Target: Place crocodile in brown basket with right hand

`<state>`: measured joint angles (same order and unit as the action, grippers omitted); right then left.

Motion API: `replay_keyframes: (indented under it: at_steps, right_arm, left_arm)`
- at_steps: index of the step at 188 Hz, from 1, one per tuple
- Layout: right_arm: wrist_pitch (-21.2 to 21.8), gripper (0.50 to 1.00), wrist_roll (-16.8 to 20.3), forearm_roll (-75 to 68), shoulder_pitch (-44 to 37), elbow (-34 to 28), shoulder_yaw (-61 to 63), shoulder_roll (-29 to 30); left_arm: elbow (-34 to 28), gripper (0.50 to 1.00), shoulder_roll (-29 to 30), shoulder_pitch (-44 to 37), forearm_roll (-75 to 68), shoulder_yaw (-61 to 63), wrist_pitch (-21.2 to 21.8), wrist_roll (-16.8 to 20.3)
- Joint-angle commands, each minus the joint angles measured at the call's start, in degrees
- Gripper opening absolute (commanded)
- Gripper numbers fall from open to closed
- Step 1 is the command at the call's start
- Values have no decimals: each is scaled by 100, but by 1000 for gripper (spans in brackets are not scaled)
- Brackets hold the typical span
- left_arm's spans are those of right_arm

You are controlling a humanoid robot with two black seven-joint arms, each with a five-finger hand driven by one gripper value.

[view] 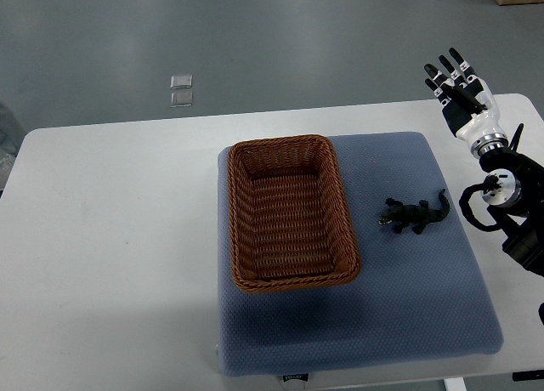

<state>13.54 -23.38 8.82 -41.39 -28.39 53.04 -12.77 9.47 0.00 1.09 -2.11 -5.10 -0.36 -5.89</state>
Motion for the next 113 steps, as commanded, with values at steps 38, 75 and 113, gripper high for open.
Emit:
replay_keyframes:
  at_steps: [38, 75, 113]
  right_arm:
    - [35, 926, 0, -3, -9, 0, 48, -15]
    - [53, 926, 0, -12, 0, 8, 48, -42]
    - [-9, 926, 0, -3, 0, 8, 57, -33]
  left_arm:
    - [-15, 1000, 0, -21, 0, 1, -7, -53]
    - [3, 1000, 0, -3, 0, 10, -7, -53]
    - [3, 1000, 0, -12, 0, 9, -7, -53]
